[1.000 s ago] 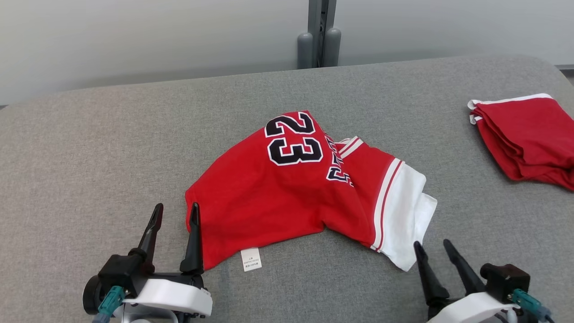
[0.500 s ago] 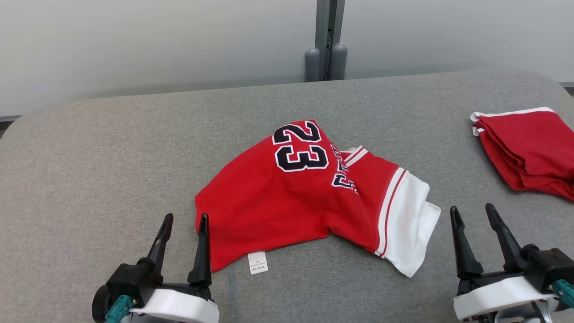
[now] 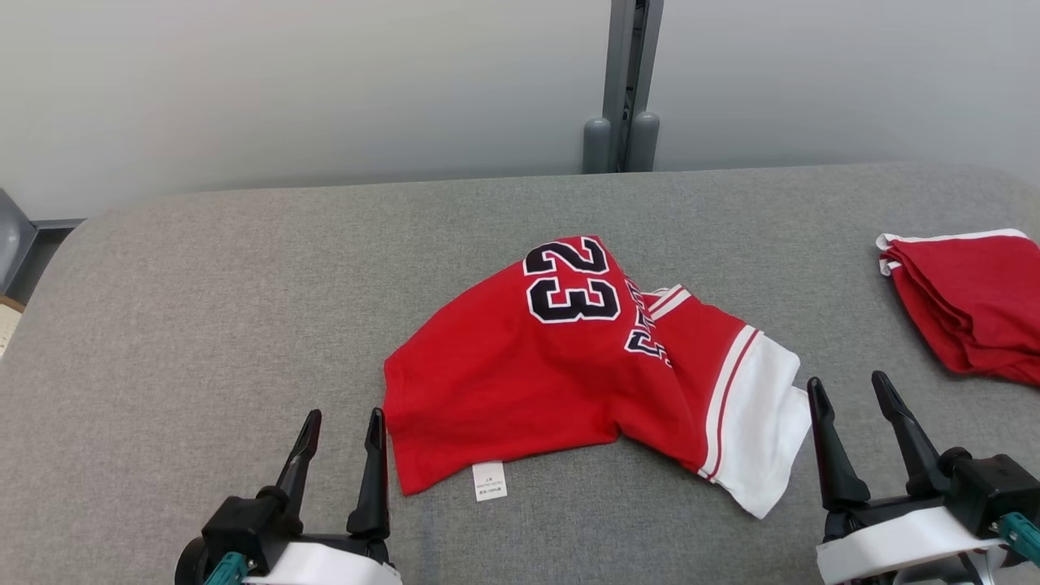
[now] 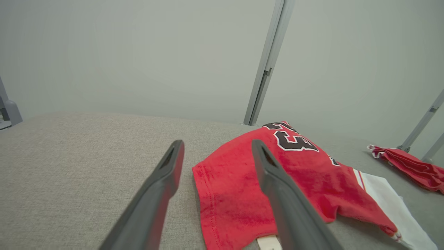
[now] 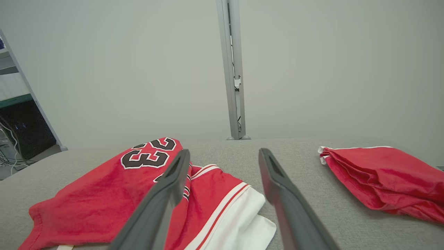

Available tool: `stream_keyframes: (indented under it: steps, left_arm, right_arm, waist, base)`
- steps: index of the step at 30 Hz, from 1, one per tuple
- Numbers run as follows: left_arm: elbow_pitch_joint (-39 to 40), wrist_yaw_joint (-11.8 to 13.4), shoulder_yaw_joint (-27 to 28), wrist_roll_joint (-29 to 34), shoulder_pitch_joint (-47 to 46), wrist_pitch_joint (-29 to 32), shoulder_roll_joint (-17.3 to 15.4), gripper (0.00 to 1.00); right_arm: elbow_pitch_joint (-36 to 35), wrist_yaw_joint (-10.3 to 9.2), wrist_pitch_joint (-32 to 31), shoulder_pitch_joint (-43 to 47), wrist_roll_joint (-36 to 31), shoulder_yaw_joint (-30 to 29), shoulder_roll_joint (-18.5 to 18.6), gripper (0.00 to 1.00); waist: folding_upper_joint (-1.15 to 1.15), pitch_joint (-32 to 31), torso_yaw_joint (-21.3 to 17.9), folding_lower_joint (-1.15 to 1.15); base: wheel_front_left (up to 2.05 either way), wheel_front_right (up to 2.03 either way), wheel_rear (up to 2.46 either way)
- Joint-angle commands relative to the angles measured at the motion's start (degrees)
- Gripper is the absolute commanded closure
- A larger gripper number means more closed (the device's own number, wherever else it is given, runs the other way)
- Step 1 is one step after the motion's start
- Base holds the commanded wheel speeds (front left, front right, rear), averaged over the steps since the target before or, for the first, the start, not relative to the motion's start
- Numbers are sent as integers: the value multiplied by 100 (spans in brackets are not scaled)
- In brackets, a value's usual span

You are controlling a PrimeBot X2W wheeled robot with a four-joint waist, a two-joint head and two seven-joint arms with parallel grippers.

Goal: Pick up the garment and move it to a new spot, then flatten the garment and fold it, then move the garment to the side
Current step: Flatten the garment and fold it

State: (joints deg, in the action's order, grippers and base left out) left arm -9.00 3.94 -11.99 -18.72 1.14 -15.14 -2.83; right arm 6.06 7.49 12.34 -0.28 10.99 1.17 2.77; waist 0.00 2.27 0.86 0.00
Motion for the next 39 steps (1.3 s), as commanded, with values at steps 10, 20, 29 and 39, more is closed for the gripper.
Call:
stream_keyframes:
  steps: [10,20,29,39]
  left_arm:
    - [-8,29,-55,-18,80,1,-17,0]
    - [-201,-27,-250,-38,-14,1,-18,0]
    - [-216,-16,-303,0,-197,1,-18,0]
    - [-189,-12,-278,19,-280,1,-18,0]
  right_arm:
    - [128,1,-227,-17,-106,-217,28,0]
    - [1029,1,-865,-517,-818,-933,30,0]
    - [2551,1,-1159,-1275,-1103,-1199,362,0]
    - [3682,1,-1379,-1977,-677,-619,612,0]
  waist:
    - [0,-54,115,0]
    - [0,72,255,0]
    - [0,427,581,0]
    - [0,660,807,0]
  base:
    - [0,0,0]
    - [0,0,0]
    - [0,0,0]
    - [0,0,0]
